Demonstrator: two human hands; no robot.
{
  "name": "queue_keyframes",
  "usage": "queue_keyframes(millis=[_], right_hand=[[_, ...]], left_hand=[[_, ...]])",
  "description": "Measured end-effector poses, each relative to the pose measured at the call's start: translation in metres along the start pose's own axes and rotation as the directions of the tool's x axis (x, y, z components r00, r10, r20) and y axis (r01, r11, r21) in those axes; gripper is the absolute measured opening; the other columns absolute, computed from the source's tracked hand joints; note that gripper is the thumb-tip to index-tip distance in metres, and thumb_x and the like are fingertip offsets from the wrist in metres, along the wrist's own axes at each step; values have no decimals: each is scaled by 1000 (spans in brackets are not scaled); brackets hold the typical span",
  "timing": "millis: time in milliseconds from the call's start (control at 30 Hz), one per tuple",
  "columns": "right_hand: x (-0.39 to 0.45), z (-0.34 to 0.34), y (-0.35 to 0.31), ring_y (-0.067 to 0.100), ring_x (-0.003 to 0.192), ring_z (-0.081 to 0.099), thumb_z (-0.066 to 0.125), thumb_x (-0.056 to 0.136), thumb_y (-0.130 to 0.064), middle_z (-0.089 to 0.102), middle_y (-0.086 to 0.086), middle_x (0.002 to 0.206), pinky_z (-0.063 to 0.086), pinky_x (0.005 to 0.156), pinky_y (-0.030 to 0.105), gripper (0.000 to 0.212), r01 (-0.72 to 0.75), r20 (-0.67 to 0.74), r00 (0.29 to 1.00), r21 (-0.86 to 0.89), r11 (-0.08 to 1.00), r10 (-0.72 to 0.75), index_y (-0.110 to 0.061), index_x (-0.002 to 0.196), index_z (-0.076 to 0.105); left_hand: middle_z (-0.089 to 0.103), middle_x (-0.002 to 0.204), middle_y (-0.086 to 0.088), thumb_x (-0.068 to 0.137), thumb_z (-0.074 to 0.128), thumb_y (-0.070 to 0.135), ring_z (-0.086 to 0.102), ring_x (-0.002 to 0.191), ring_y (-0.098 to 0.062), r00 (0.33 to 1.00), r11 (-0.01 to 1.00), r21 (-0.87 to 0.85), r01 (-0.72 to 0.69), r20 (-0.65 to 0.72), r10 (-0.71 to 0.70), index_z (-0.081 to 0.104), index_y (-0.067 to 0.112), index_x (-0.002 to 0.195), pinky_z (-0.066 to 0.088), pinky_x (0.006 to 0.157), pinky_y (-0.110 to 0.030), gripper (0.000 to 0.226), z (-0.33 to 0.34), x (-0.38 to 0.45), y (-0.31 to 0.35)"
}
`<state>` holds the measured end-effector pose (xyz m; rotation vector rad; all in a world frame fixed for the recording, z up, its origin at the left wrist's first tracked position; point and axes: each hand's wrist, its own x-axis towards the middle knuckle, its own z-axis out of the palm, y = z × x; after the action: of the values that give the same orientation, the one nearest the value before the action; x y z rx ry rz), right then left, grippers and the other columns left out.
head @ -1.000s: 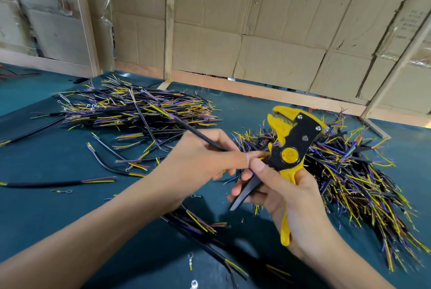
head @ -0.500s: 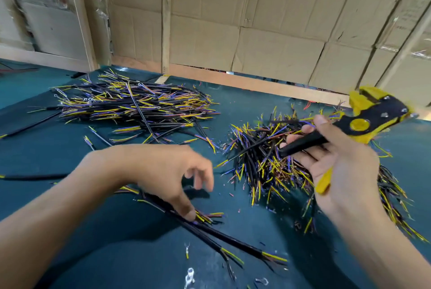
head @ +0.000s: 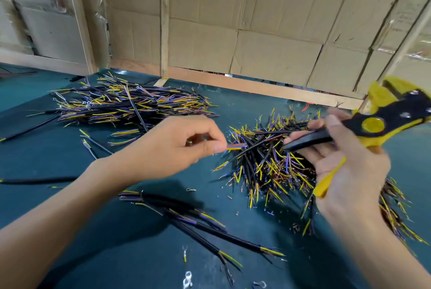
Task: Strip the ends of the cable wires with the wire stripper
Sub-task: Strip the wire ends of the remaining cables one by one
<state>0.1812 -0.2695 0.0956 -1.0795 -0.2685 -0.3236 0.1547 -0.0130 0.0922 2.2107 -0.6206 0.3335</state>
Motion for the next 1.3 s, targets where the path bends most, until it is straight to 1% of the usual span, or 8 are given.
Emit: queue_keyframes(millis=[133, 267, 367, 700, 833, 1033, 1133, 1300], right_hand=[[-17, 11, 10, 39, 65, 66, 71, 81, -9, 67, 15, 83, 57, 73, 60, 22, -13, 240, 970, -122, 992, 42, -7, 101, 62], [-25, 15, 19, 39, 67, 66, 74, 76, -1, 68, 15, 84, 59, 68, 53, 22, -73, 364, 923, -162, 984, 128, -17, 91, 69], [-26, 12, 20, 39, 66, 67, 73, 76, 2, 68, 17, 83, 58, 65, 44, 23, -88, 364, 918, -197, 976, 156, -11, 93, 67], [-24, 14, 24, 42, 67, 67, 76, 77, -1, 66, 17, 84, 60, 68, 52, 22, -169, 346, 914, -147, 975, 211, -8, 96, 67], [-27, 16, 27, 43, 68, 67, 76, 76, -2, 66, 18, 84, 60, 71, 55, 22, -169, 355, 909, -161, 972, 217, -7, 96, 68], [-34, 18, 29, 44, 67, 67, 76, 80, -4, 66, 17, 83, 59, 67, 48, 20, -176, 399, 889, -158, 972, 226, -16, 94, 71], [-31, 14, 27, 46, 70, 67, 77, 79, -14, 66, 20, 84, 57, 69, 51, 20, -253, 448, 843, -156, 955, 297, -14, 98, 70], [-30, 9, 30, 43, 71, 67, 75, 81, -14, 67, 19, 87, 57, 70, 51, 24, -342, 538, 749, -185, 921, 387, -10, 104, 70]], left_hand=[[63, 78, 18, 90, 64, 34, 57, 63, -2, 997, 997, -72, -32, -73, 27, 72, 21, 92, 41, 63, -9, 15, 7, 0, 15], [61, 69, 18, 91, 65, 33, 53, 61, 0, 997, 991, -129, -25, -72, 16, 71, 23, 89, 39, 62, -9, 12, 19, -2, 22], [60, 64, 9, 90, 66, 30, 51, 58, -3, 998, 971, -234, 41, -44, -53, 71, 19, 86, 40, 59, -13, 12, 25, -3, 25], [59, 68, -6, 85, 77, 27, 39, 52, -15, 972, 762, -637, 115, -84, -217, 71, 15, 87, 33, 48, -18, 13, 25, 1, 23], [68, 83, -5, 74, 79, 9, 47, 56, -11, 965, 672, -739, 48, -140, -223, 75, 18, 98, 35, 47, -20, 26, 28, 2, 23], [69, 80, -8, 69, 82, 9, 52, 63, -22, 921, 590, -808, 7, -225, -318, 70, 12, 105, 33, 45, -21, 37, 30, 5, 26], [72, 78, -9, 71, 76, 4, 71, 76, -27, 880, 549, -833, -70, -311, -359, 60, 7, 110, 33, 44, -21, 43, 24, 8, 29], [70, 73, -10, 69, 75, 4, 74, 79, -30, 838, 457, -872, -175, -375, -397, 54, 9, 111, 31, 41, -19, 47, 14, 11, 33]])
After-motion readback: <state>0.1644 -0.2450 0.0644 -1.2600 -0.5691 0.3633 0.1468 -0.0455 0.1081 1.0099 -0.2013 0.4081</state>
